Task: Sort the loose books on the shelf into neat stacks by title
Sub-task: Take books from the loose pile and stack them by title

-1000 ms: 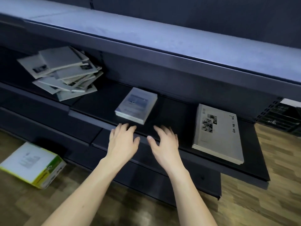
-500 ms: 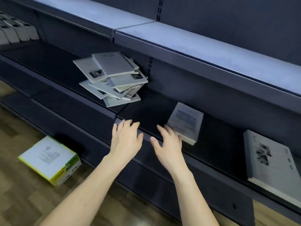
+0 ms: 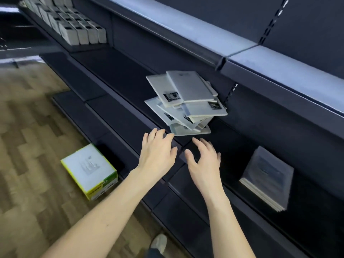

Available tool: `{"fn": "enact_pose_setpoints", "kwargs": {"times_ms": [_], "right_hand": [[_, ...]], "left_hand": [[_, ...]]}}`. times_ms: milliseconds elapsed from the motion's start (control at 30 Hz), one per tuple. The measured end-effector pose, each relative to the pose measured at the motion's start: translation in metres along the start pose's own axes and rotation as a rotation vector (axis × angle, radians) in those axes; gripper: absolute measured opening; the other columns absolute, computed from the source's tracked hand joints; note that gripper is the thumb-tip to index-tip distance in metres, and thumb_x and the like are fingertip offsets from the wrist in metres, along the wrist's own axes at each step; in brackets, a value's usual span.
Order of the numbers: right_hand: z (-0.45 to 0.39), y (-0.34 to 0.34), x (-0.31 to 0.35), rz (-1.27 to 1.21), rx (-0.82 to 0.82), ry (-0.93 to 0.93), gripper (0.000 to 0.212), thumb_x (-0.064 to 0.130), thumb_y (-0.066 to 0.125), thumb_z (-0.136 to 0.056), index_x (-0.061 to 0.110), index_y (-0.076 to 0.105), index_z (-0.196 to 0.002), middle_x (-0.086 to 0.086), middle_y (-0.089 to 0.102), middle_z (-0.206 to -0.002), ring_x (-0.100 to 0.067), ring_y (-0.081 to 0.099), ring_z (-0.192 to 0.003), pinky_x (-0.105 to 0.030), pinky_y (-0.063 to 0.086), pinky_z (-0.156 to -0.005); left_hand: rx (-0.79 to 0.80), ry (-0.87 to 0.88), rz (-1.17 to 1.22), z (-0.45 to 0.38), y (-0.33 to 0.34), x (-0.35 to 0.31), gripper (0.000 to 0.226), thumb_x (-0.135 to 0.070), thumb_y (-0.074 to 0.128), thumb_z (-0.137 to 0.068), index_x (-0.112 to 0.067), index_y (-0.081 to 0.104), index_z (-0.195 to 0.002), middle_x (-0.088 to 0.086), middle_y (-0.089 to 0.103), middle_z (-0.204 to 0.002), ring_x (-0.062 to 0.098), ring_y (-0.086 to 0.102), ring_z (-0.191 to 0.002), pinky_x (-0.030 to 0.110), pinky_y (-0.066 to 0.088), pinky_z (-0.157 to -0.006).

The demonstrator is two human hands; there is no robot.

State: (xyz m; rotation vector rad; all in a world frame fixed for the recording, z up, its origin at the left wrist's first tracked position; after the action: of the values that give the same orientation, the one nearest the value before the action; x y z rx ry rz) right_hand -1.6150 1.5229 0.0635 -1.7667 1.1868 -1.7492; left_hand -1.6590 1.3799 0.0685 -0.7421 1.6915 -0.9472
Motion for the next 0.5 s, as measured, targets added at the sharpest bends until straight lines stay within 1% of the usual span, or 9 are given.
{"fn": "enact_pose_setpoints", "kwargs": {"times_ms": [67,133,233,267,333,400,467,500], "right_hand": [[-0.013,0.008,0.012,-0.032,-0.013,-0.03,0.045,0.033,0.055,-0.099,0.025,0.049,-0.143,0.001,0.041,-0.153,-0.016,0.023,-0.148,-0.052,0.004,-0.123],[-0.025,0.013,0.02,-0.071,-0.031,-0.048,0.044,0.031,0.055,-0.099,0.025,0.049,-0.142,0.001,0.042,-0.151,-0.015,0.026,-0.145,-0.053,0.008,-0.123],[-0.055,0.019,0.027,-0.149,-0.07,-0.076,0.041,0.029,0.055,-0.099,0.026,0.052,-0.139,0.002,0.047,-0.144,-0.017,0.037,-0.138,-0.054,0.026,-0.118],[-0.068,0.021,0.029,-0.17,-0.09,-0.094,0.04,0.029,0.056,-0.098,0.025,0.053,-0.138,0.001,0.05,-0.141,-0.018,0.04,-0.136,-0.053,0.029,-0.116],[-0.094,0.024,0.031,-0.188,-0.133,-0.123,0.04,0.027,0.056,-0.097,0.022,0.056,-0.136,-0.001,0.052,-0.141,-0.019,0.04,-0.138,-0.053,0.031,-0.115],[-0.12,0.028,0.03,-0.213,-0.153,-0.107,0.042,0.026,0.057,-0.096,0.02,0.055,-0.137,-0.003,0.049,-0.146,-0.02,0.035,-0.142,-0.053,0.03,-0.115],[-0.138,0.034,0.031,-0.225,-0.172,-0.107,0.045,0.026,0.06,-0.095,0.02,0.053,-0.14,-0.005,0.044,-0.15,-0.021,0.032,-0.144,-0.054,0.031,-0.115],[-0.147,0.036,0.032,-0.221,-0.188,-0.116,0.047,0.024,0.062,-0.095,0.019,0.052,-0.14,-0.005,0.041,-0.153,-0.023,0.031,-0.145,-0.054,0.032,-0.114]], "left_hand": [[-0.006,-0.01,-0.007,-0.012,-0.003,0.012,0.049,-0.035,0.046,-0.099,-0.022,0.04,-0.146,0.003,0.036,-0.152,0.025,0.016,-0.148,0.044,0.01,-0.121],[-0.012,-0.009,-0.016,-0.026,-0.005,0.02,0.049,-0.035,0.047,-0.098,-0.022,0.041,-0.145,0.002,0.037,-0.151,0.025,0.017,-0.147,0.044,0.011,-0.121],[-0.04,0.001,-0.026,-0.052,-0.009,0.027,0.046,-0.034,0.049,-0.098,-0.021,0.045,-0.142,0.001,0.04,-0.148,0.026,0.019,-0.146,0.043,0.013,-0.12],[-0.05,0.008,-0.031,-0.063,-0.011,0.029,0.045,-0.033,0.049,-0.098,-0.02,0.046,-0.141,0.001,0.042,-0.146,0.026,0.021,-0.145,0.043,0.014,-0.119],[-0.064,0.021,-0.051,-0.082,-0.012,0.031,0.043,-0.031,0.051,-0.096,-0.018,0.049,-0.137,0.002,0.047,-0.138,0.026,0.028,-0.14,0.04,0.019,-0.116],[-0.076,0.046,-0.072,-0.101,-0.012,0.034,0.043,-0.028,0.053,-0.093,-0.018,0.052,-0.135,0.002,0.05,-0.131,0.026,0.036,-0.13,0.04,0.027,-0.112],[-0.09,0.069,-0.078,-0.117,-0.013,0.036,0.043,-0.029,0.056,-0.091,-0.018,0.053,-0.133,0.002,0.051,-0.131,0.025,0.039,-0.126,0.039,0.032,-0.11],[-0.098,0.077,-0.07,-0.126,-0.013,0.037,0.042,-0.029,0.057,-0.091,-0.019,0.053,-0.132,0.001,0.05,-0.132,0.025,0.039,-0.126,0.038,0.031,-0.11]]}}
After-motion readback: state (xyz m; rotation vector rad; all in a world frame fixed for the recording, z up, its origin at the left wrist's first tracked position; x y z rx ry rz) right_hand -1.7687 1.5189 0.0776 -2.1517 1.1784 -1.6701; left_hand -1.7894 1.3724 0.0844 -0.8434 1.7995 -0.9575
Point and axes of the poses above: each hand's wrist, its own z-axis away from the middle knuckle, its own y-axis out of the palm, x = y × z, the point moved 5 cm from there along -z, towards the middle knuckle
